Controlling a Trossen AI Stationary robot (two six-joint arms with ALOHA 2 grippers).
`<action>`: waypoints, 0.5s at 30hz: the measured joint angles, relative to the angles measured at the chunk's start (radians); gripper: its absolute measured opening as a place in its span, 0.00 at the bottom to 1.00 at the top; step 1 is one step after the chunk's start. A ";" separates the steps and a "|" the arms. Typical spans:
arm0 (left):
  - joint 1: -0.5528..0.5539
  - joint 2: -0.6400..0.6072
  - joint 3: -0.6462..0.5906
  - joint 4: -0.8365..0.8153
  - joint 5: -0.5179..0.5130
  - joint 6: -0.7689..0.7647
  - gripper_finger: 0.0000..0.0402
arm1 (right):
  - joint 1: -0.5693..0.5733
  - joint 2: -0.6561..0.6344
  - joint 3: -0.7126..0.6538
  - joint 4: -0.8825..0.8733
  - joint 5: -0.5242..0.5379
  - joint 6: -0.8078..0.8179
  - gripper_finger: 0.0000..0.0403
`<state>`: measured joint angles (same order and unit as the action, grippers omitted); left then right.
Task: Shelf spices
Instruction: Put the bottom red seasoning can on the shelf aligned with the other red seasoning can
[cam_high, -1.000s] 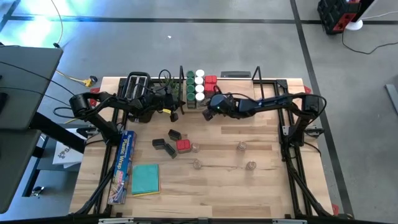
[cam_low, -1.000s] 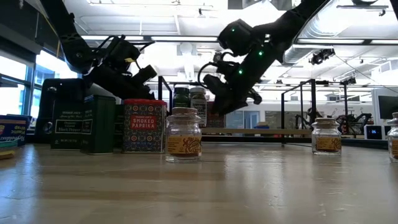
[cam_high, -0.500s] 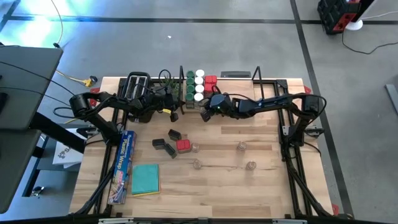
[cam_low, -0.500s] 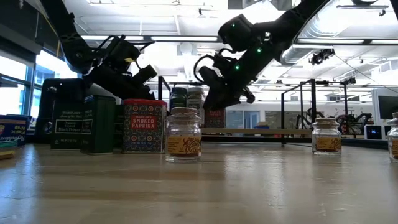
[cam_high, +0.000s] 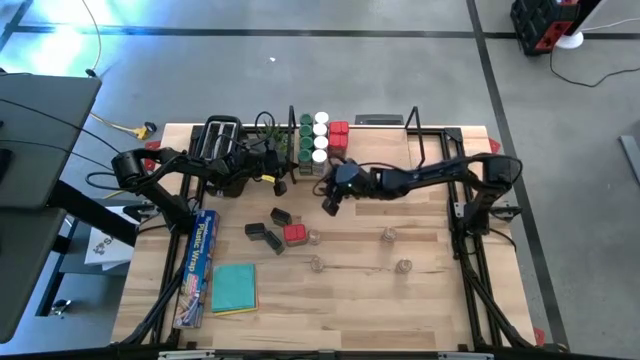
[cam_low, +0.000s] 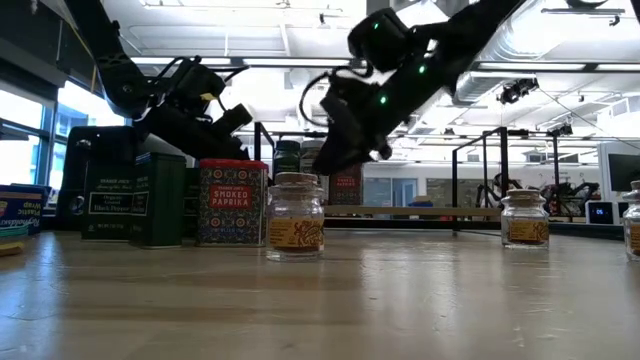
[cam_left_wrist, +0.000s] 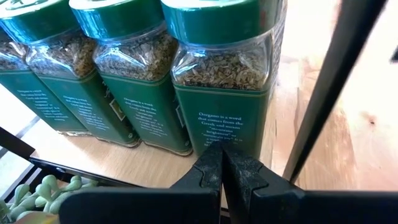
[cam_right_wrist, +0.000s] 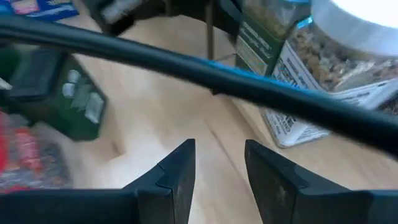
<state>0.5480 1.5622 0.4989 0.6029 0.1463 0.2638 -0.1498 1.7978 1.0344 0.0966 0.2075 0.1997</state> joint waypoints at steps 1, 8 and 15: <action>0.000 0.000 0.000 0.001 0.000 -0.001 0.00 | -0.006 0.014 0.000 0.019 0.001 -0.004 0.33; 0.000 0.000 0.000 0.001 0.000 -0.001 0.00 | -0.065 0.056 -0.001 0.058 0.013 0.002 0.33; 0.000 0.000 0.000 0.003 -0.001 -0.001 0.00 | -0.093 0.056 -0.001 0.059 0.019 0.001 0.33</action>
<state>0.5480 1.5623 0.4988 0.6064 0.1455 0.2630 -0.2424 1.8534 1.0336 0.1558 0.2268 0.2012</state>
